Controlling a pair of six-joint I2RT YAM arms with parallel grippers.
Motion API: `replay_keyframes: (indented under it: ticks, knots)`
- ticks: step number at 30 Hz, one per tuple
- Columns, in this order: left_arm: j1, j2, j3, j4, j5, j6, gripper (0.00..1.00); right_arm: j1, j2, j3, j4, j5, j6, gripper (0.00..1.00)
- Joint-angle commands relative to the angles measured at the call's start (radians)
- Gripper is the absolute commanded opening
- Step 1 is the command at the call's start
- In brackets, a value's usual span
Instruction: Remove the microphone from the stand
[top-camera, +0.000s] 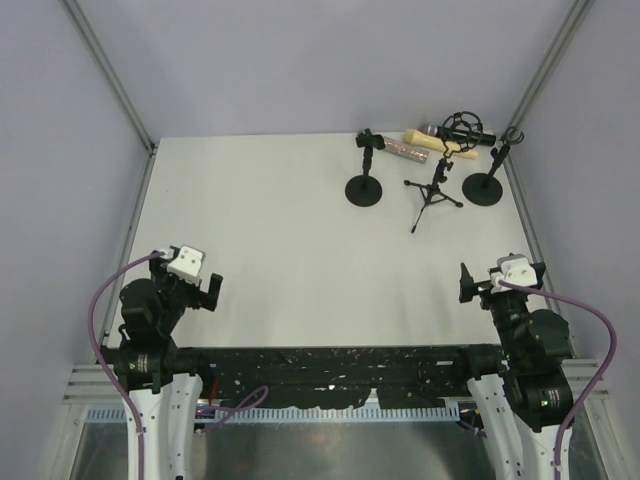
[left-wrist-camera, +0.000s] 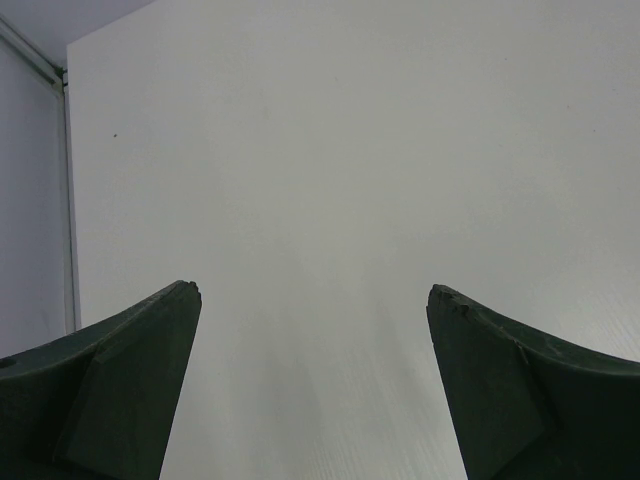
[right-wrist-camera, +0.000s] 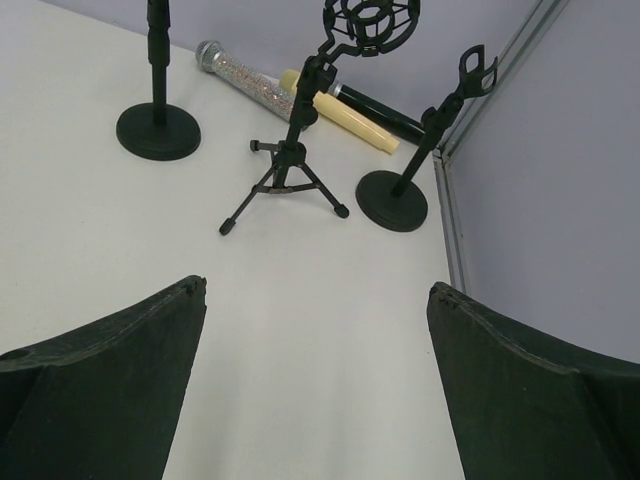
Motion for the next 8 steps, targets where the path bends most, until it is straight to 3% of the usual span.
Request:
replay_keyframes:
  ticks: [1,8]
  knots:
    - [0.006,-0.011,-0.003,0.022,0.016,0.016,1.00,-0.003,-0.013,0.001,0.023,-0.007,-0.008,0.95]
    - [0.006,-0.008,-0.001,0.022,0.016,0.016,1.00,-0.003,-0.013,0.004,0.020,-0.007,-0.010,0.95]
